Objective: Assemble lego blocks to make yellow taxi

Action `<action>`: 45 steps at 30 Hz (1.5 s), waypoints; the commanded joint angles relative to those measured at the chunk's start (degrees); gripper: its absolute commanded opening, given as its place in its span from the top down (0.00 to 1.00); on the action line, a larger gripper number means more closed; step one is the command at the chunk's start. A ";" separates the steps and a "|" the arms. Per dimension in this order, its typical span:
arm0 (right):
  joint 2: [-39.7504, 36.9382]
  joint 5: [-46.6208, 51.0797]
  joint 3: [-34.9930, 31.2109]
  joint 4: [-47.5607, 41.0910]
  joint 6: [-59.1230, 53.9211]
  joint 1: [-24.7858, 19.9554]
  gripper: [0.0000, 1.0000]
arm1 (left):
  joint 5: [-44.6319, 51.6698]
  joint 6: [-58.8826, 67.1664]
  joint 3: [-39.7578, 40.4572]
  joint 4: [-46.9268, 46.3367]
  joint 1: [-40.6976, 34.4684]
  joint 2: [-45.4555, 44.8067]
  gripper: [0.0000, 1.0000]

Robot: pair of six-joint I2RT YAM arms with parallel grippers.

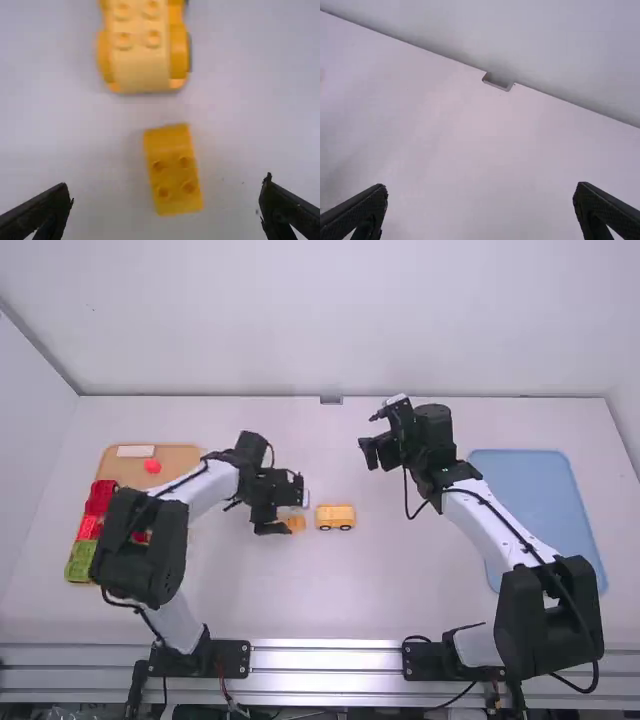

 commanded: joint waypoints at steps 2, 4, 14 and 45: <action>-0.72 0.15 1.33 -0.02 -2.19 -0.44 0.01 | 18.60 4.26 -1.40 -0.76 6.29 -0.61 0.01; -0.72 0.11 1.33 0.17 -2.21 -0.42 0.01 | 20.81 4.04 -2.49 0.61 8.39 -0.59 0.01; -0.72 0.35 1.33 2.08 -2.23 -0.39 0.01 | 23.65 3.96 -6.08 2.49 9.62 -0.22 0.01; -0.72 -6.01 1.33 -1.95 -8.24 -0.83 0.01 | 29.75 -12.11 -21.90 46.75 10.27 12.70 0.11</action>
